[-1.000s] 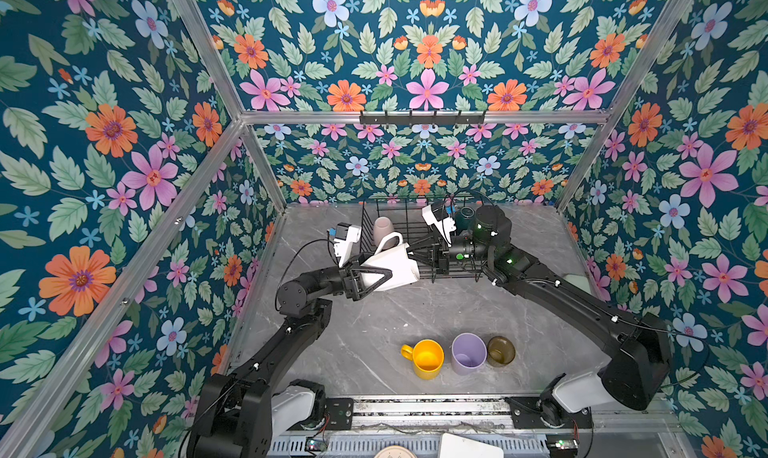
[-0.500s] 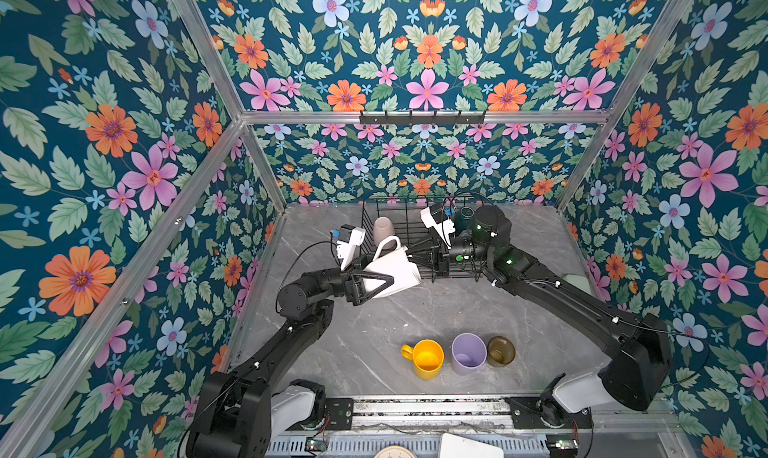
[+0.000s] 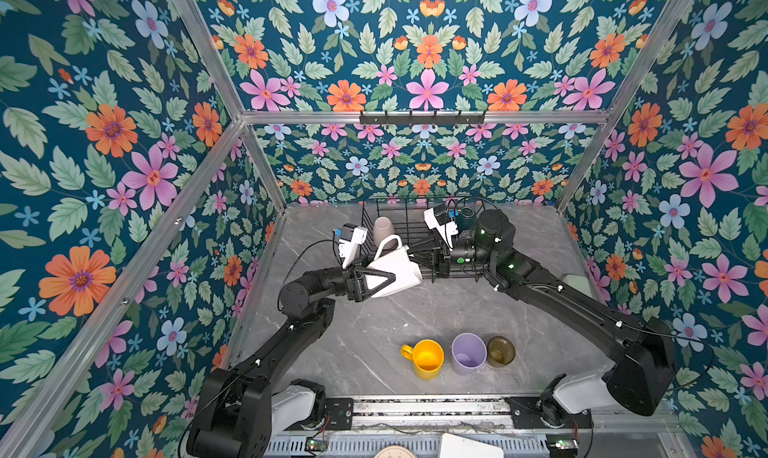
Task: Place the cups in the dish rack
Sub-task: 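Close the left gripper on the white mug body held by the right gripper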
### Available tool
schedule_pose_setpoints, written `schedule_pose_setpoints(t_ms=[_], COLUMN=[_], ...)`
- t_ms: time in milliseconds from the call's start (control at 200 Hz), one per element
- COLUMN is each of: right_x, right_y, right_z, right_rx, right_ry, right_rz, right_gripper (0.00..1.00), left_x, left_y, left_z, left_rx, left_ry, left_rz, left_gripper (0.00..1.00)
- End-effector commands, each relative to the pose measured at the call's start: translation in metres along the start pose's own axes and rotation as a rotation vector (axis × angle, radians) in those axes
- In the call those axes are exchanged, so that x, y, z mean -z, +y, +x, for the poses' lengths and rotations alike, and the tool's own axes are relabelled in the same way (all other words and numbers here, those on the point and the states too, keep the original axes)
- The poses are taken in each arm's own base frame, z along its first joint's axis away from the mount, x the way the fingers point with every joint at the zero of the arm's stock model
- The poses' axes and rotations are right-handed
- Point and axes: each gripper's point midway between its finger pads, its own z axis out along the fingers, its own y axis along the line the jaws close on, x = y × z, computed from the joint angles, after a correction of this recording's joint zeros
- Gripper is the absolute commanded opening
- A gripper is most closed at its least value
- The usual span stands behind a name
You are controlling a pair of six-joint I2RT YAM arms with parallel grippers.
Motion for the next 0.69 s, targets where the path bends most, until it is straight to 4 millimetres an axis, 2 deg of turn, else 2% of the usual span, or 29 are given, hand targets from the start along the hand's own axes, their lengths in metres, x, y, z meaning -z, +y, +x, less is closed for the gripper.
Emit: schedule_pose_setpoints(t_ms=[0,430,585,690], right_x=[0.003,0.001,0.003,0.004], right_y=[-0.042,-0.042,-0.042,-0.041], right_z=[-0.015,-0.007,-0.006,-0.005], right_rx=[0.028,-0.042,-0.061,-0.082], right_ry=[-0.084,-0.042,-0.035,-0.027], right_rz=[0.245,0.241,0.248,0.251], right_gripper=[0.00,0.00,0.14,0.21], left_x=[-0.005,-0.006,-0.007,-0.008], left_y=[-0.023,-0.025,-0.025,-0.021], left_z=[0.017,0.014,0.012,0.009], left_rx=[-0.126,-0.128,-0.131,-0.129], left_ry=[0.111,0.125,0.126,0.120], left_rz=[0.070,0.073,0.072,0.062], left_gripper=[0.73,0.35,0.17,0.12])
